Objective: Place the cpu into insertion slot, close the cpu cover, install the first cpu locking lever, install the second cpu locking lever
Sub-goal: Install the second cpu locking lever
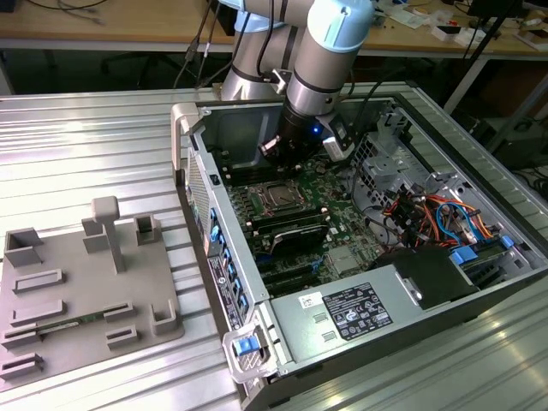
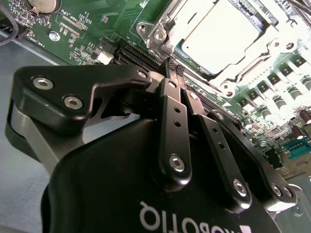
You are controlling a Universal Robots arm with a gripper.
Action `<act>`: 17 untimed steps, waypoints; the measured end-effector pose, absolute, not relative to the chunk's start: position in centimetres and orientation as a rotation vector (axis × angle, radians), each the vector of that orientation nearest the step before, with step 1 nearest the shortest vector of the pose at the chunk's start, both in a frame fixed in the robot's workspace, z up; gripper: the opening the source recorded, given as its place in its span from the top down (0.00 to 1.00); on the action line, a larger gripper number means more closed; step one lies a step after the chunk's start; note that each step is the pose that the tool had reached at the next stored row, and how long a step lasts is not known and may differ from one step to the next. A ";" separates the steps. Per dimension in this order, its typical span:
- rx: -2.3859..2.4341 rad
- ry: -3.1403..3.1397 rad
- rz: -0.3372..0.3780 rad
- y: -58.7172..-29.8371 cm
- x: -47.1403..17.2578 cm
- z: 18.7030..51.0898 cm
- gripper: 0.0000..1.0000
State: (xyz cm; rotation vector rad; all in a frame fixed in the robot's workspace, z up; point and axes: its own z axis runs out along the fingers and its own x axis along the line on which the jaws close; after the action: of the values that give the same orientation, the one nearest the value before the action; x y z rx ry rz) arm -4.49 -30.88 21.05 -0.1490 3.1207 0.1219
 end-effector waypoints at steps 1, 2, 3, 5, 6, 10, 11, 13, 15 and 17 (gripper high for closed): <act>-0.149 3.121 0.122 -30.9 -4.5 21.1 0.89; -0.149 3.121 0.122 -30.9 -4.5 21.1 0.89; -0.149 3.121 0.122 -30.9 -4.5 21.1 0.89; -0.149 3.121 0.122 -30.9 -4.5 21.1 0.89; -0.149 3.121 0.122 -30.9 -4.5 21.1 0.89; -0.149 3.121 0.122 -31.8 -4.5 21.1 0.89; -0.149 3.121 0.122 -32.0 -4.5 21.1 0.89; -0.149 3.121 0.122 -32.1 -4.5 21.0 0.89; -0.149 3.121 0.120 -32.1 -4.1 21.1 0.89; -0.149 3.121 0.119 -32.1 -3.8 21.1 0.89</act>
State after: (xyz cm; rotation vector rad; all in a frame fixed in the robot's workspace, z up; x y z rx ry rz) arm -3.83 -32.14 21.05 -0.1490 3.1208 0.1191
